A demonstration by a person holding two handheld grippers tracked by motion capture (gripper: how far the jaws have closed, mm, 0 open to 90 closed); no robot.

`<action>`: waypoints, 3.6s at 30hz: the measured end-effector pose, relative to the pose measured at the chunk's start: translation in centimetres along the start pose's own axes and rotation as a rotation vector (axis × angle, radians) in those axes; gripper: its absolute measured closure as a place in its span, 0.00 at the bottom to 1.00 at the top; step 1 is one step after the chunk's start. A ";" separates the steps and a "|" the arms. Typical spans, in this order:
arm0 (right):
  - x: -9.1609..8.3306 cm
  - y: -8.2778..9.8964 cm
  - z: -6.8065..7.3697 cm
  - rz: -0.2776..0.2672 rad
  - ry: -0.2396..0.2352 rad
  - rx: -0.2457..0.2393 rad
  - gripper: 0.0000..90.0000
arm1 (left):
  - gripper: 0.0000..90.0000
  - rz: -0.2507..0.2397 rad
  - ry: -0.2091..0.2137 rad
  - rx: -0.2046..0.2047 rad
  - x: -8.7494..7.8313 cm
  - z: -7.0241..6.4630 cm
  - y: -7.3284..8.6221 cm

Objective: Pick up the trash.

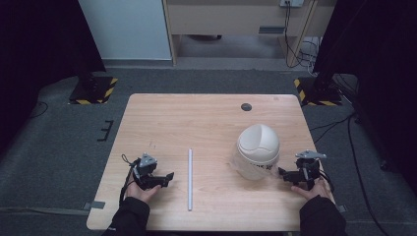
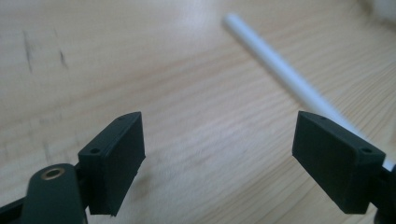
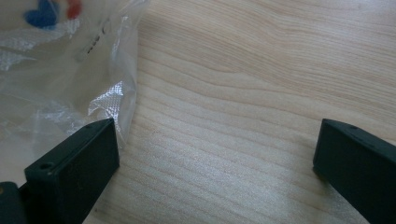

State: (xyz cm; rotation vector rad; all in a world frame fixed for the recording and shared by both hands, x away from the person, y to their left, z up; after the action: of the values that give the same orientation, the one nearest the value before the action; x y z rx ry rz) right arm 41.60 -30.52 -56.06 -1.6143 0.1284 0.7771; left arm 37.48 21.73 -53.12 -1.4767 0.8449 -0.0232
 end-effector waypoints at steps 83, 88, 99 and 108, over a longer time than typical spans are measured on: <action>0.1 -0.1 0.2 0.001 -0.018 -0.011 0.01 | 0.20 -0.251 0.481 0.270 6.5 -17.2 -15.2; 0.1 -0.1 0.2 0.001 -0.018 -0.011 0.01 | 0.20 -0.227 0.497 0.272 7.7 -18.2 -14.6; 0.0 0.0 0.4 0.002 -0.024 -0.011 0.01 | 0.20 -0.177 0.531 0.298 9.9 -19.7 -13.6; 0.0 0.0 0.4 0.002 -0.026 -0.012 0.01 | 0.20 -0.157 0.553 0.294 11.1 -20.8 -13.3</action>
State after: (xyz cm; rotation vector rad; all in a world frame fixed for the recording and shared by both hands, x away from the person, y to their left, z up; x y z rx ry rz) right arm 41.46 -30.17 -56.05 -1.6156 0.1071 0.8014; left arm 41.27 -3.51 -44.13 -1.2650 1.1083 -0.6714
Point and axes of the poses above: each handheld gripper's, and its own axes: x roughly forward along the jaws, y roughly out of its underside, z roughly to its left, the point moved 3 cm from there along x, roughly forward along the jaws, and after that the axes turned 12 degrees about -z, right-handed, at the moved point
